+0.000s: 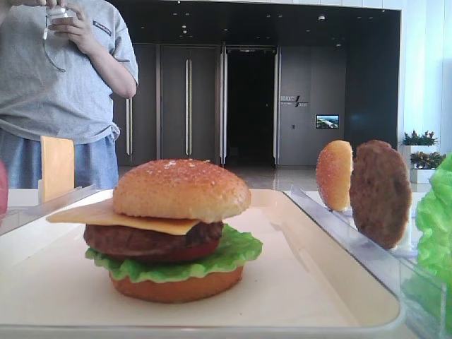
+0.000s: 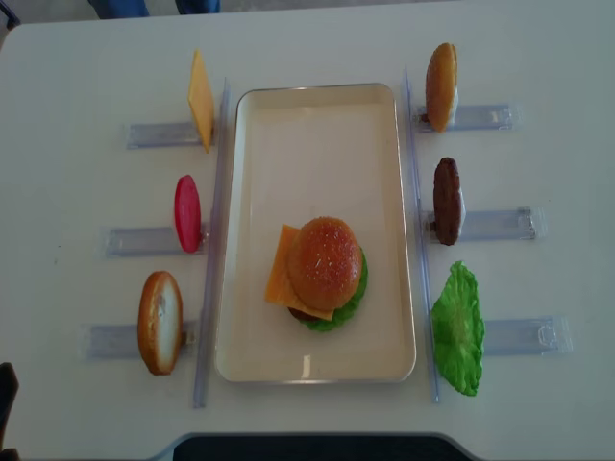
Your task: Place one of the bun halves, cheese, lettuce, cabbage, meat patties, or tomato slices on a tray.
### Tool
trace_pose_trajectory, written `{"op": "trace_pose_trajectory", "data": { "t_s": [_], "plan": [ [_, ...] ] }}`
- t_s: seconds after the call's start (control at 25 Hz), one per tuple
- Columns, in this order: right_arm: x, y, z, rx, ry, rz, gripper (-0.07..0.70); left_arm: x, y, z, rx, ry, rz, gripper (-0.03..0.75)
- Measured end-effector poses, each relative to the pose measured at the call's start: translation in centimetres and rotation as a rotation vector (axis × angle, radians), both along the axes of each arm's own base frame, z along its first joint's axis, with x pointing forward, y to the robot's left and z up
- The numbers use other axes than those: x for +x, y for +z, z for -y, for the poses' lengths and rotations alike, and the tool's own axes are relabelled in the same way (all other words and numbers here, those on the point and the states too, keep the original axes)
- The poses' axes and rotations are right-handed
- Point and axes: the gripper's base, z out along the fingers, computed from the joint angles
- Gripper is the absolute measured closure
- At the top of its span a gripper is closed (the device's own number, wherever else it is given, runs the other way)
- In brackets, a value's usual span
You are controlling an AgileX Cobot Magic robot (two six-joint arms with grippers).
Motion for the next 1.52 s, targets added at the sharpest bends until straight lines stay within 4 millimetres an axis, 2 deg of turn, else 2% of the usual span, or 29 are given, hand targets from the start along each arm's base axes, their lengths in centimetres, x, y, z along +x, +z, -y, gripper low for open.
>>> {"op": "trace_pose_trajectory", "data": {
  "t_s": [0.36,0.52,0.84,1.52],
  "plan": [
    [-1.8,-6.3,-0.2,-0.005,0.045,-0.067,0.272,0.0,0.0,0.0,0.0,0.0,0.0,0.388],
    [-2.4,-8.1,-0.2,-0.003,0.041,-0.04,0.276,0.0,0.0,0.0,0.0,0.0,0.0,0.388],
    [-4.4,-8.7,-0.3,-0.007,0.09,0.15,0.28,0.0,0.0,0.0,0.0,0.0,0.0,0.388],
    [-4.4,-8.7,-0.3,-0.005,0.099,0.164,0.283,0.0,0.0,0.0,-0.001,0.0,0.0,0.387]
  ]
}}
